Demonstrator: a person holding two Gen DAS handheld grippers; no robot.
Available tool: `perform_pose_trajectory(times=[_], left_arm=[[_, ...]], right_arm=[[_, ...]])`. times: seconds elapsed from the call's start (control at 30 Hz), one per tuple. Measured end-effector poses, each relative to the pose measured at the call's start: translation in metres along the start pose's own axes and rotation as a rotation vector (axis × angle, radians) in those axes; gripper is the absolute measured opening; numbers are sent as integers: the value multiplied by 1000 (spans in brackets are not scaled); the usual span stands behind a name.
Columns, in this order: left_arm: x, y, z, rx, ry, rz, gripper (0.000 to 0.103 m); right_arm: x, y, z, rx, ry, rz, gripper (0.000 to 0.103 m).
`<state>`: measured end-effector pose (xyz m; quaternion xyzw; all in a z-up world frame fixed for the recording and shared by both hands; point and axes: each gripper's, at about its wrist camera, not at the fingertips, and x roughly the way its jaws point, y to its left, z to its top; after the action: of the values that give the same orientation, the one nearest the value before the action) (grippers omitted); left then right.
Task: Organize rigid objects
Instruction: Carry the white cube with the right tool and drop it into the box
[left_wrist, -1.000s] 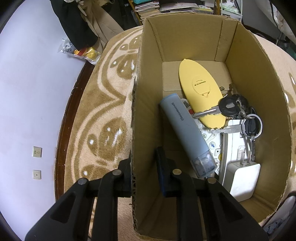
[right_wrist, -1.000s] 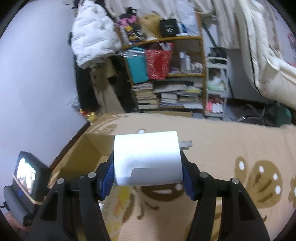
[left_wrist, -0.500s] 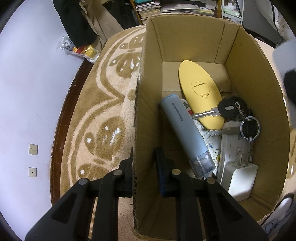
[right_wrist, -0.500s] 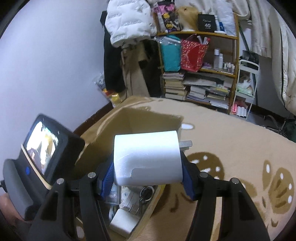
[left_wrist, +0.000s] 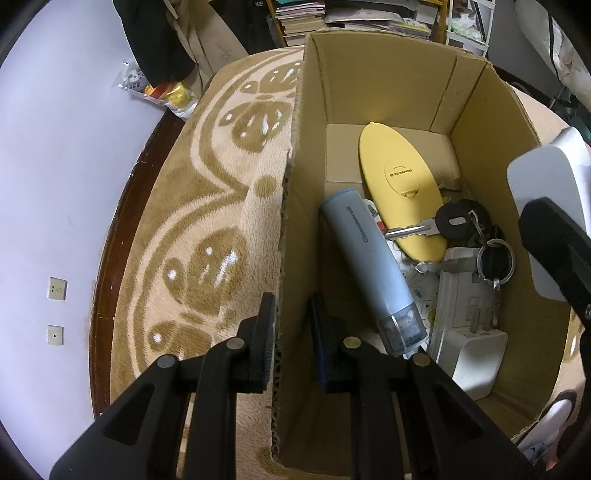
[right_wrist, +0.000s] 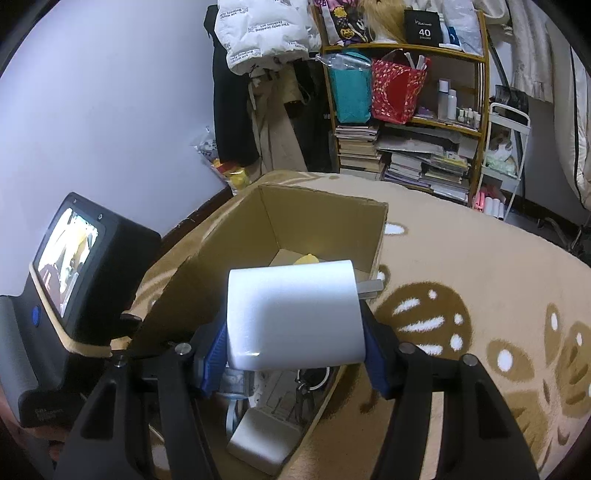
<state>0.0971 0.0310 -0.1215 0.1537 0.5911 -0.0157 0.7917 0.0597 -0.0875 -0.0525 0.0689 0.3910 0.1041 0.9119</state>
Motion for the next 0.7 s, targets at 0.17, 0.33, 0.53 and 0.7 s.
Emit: perform_pose_trajectory(times=[0.17,0.33,0.53,0.7], left_arm=[[-1,1,0,0,-2,-1,18],[-3,5,0,-16,-2,-18,19],[-6,5,-3,-23,-9,-16,20],[-10,7,-7,-45,-13,-21,20]], right_arm=[[0,-4,-1,25,-5,9,68],[-1,-10,1,30,-8,18,71],[-1,-19,-1,66,16,5,71],[-11,-29,-3,112,21,-13,73]])
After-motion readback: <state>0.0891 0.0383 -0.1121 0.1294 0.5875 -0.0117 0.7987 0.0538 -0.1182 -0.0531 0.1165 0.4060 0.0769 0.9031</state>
